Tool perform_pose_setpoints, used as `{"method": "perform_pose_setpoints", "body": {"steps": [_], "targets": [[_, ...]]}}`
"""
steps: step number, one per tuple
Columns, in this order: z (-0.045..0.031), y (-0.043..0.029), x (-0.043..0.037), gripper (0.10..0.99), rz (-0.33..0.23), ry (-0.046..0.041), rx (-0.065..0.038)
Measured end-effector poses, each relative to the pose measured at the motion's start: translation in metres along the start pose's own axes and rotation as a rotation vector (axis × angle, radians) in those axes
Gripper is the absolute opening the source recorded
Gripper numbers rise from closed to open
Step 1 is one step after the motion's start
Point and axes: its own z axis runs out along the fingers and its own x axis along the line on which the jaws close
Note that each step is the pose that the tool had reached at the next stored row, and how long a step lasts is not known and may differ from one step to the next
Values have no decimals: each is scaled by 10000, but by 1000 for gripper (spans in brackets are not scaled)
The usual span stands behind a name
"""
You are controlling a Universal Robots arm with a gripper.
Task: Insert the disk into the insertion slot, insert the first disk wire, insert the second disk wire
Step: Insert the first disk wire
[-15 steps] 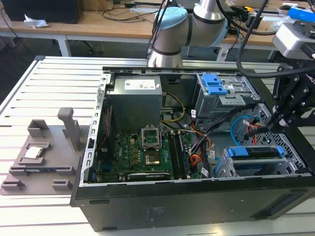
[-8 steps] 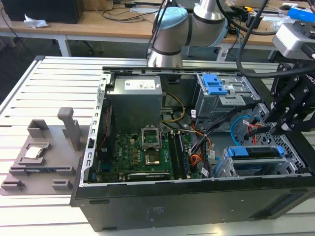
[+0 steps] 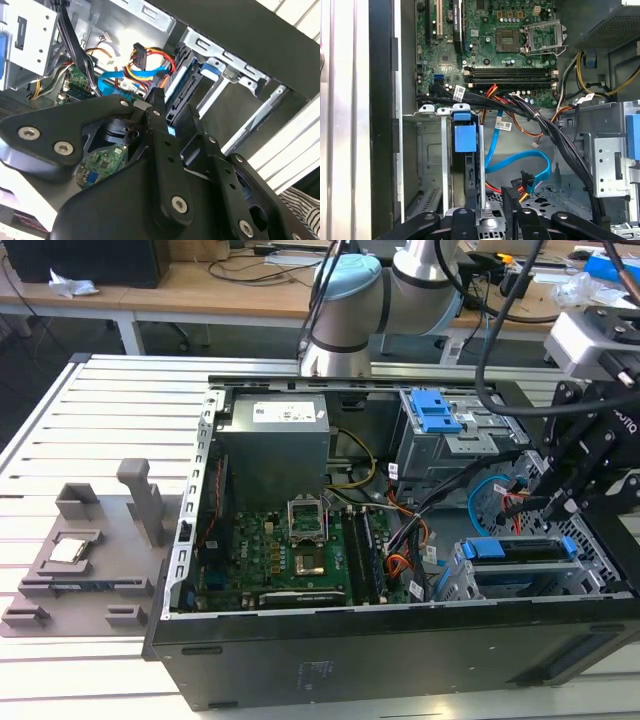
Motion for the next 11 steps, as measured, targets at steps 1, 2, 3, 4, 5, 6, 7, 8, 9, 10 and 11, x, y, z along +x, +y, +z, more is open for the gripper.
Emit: {"method": "perform_pose_setpoints", "body": {"steps": [1,2,3,4,5,6,7,8,9,10,11], "targets": [[15,-11,-11,361,-7,0,0],[34,-13,-23,361,-12,1,0],[48,-14,-33,361,-19,0,-1],[69,-16,-68,361,-44,3,-1],[88,-16,-85,361,-64,4,-3],[129,-19,-96,361,-101,5,-5],[138,-19,-97,361,-111,6,-5],[139,-19,-97,361,-114,14,-5],[140,-19,-97,361,-120,30,-6],[117,-18,-99,361,-131,32,-6],[99,-17,-100,361,-140,31,-7]]}}
